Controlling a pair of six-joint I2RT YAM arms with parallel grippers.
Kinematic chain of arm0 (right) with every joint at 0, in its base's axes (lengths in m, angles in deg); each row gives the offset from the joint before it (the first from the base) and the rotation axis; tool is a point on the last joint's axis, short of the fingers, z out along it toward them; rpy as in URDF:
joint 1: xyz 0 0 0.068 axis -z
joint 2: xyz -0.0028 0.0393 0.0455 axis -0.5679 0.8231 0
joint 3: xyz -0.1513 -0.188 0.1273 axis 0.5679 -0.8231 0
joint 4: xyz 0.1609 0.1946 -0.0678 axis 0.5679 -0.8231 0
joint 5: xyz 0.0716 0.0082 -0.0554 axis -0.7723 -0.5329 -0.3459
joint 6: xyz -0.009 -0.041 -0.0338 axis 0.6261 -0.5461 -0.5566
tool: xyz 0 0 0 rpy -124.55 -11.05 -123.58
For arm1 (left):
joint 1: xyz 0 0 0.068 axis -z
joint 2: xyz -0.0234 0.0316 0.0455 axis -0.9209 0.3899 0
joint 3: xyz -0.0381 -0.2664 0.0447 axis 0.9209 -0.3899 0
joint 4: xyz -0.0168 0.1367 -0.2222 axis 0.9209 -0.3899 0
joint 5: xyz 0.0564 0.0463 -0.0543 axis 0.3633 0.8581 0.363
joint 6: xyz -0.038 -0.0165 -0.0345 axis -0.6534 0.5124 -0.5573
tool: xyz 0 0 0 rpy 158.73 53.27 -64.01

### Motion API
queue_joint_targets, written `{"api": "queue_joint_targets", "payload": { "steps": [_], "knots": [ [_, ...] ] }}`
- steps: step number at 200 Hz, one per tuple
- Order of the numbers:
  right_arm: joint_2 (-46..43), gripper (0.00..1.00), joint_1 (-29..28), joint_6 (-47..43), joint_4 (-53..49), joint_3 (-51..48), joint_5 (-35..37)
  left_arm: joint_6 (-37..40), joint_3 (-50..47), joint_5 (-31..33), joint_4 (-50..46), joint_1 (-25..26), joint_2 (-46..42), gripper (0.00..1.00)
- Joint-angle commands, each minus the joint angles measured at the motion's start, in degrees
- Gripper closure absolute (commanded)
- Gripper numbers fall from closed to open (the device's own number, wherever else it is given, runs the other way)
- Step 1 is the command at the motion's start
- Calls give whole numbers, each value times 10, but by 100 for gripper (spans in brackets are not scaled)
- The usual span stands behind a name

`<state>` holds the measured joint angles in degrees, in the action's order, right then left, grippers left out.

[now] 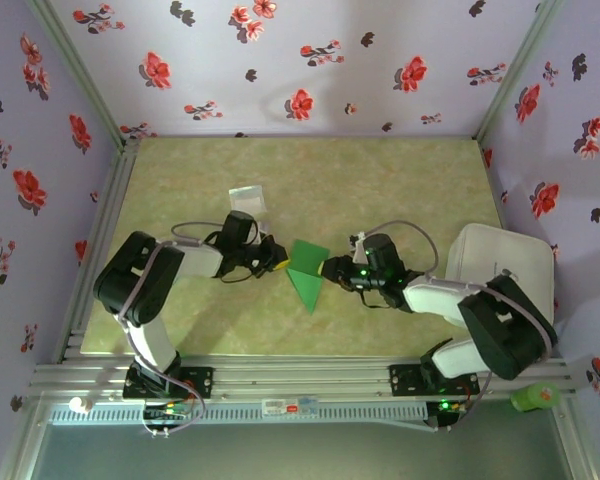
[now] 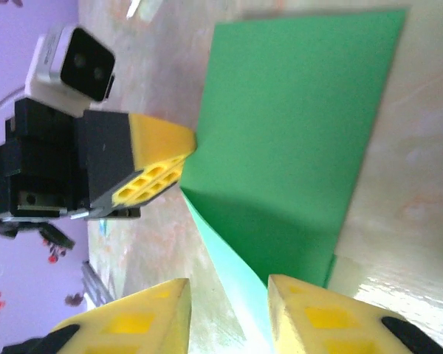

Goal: Fold a paper plane with a square sheet of paper (pick it up from the middle)
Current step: Fourth fold the wing at the center of the table.

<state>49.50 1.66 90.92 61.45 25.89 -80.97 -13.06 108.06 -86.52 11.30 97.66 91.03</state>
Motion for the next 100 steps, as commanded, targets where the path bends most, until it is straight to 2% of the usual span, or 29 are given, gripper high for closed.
{"api": "queue_joint_targets", "payload": {
  "steps": [1,17,26,49,71,100],
  "knots": [
    [-54,64,2,-44,-134,35,101,-2,-19,62,-6,7,-50,100],
    [-92,61,-3,-67,-179,38,152,-8,-32,105,-23,16,-77,100],
    [-110,55,-10,-81,-194,38,180,-13,-38,132,-36,22,-91,100],
    [-133,52,-57,-137,-223,46,266,-48,-61,195,-49,38,-125,100],
    [-122,52,-143,-212,-232,60,357,-93,-90,263,-51,59,-161,100],
    [-67,54,-268,-296,-191,76,482,-142,-119,347,-57,91,-211,100]
  ]
}}
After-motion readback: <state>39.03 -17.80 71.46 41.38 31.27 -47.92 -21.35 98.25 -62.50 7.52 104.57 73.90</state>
